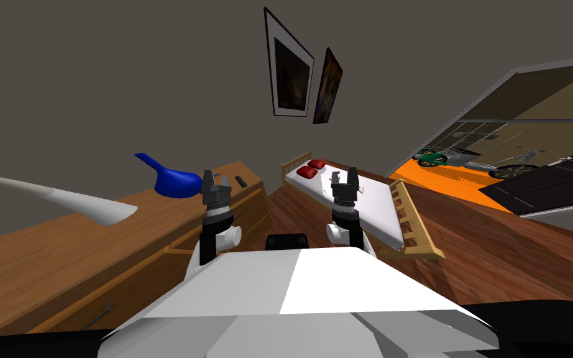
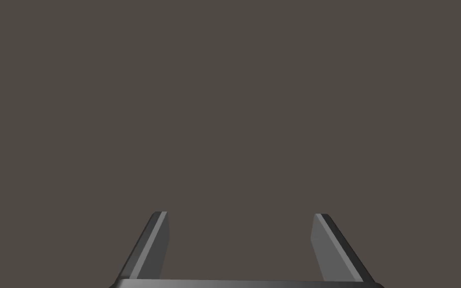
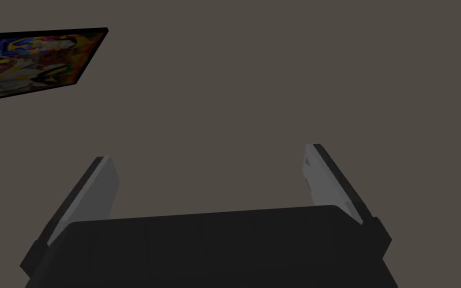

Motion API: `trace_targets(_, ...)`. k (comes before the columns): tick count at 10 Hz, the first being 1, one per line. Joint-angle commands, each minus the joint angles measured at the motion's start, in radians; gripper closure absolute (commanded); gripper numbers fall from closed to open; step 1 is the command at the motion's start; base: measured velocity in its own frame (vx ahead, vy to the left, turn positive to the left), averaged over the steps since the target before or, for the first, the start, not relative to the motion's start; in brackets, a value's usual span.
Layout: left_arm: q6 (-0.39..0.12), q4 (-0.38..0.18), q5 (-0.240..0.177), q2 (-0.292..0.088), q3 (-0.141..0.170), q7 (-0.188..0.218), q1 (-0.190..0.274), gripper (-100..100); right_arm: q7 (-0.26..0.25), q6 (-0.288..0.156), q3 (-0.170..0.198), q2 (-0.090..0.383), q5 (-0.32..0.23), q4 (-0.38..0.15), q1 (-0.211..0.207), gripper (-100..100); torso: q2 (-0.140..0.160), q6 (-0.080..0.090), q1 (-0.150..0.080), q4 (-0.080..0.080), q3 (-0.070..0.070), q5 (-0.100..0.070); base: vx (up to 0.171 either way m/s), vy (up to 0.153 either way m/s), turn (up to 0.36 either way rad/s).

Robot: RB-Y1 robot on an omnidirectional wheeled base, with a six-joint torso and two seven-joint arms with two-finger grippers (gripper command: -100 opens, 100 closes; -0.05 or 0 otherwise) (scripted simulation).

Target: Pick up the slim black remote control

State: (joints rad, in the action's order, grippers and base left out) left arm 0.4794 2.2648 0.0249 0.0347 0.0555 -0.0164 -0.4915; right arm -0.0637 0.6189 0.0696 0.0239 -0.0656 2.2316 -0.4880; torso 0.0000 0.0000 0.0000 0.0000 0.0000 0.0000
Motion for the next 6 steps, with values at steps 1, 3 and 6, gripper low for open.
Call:
trace_targets(1, 0.008, -0.001, -0.006, -0.050, 0.001, 0.015, -0.015, -100, 0.000, 0.000, 0.000, 0.000, 0.000, 0.000, 0.000, 0, 0.000, 0.000, 0.000, 0.000, 0.000, 0.000, -0.024, -0.024, 0.014)
trace_targets(3, 0.027, -0.006, -0.017, -0.108, 0.005, 0.050, -0.051, -100, 0.000, 0.000, 0.000, 0.000, 0.000, 0.000, 0.000, 0, 0.003, 0.000, -0.003, 0.001, 0.002, -0.001, -0.068, -0.064, 0.031)
trace_targets(6, 0.052, -0.015, -0.028, -0.178, 0.016, 0.099, -0.108, -100, 0.000, 0.000, 0.000, 0.000, 0.000, 0.000, 0.000, 0, 0.003, 0.000, -0.003, 0.001, 0.002, -0.001, -0.047, -0.062, 0.021)
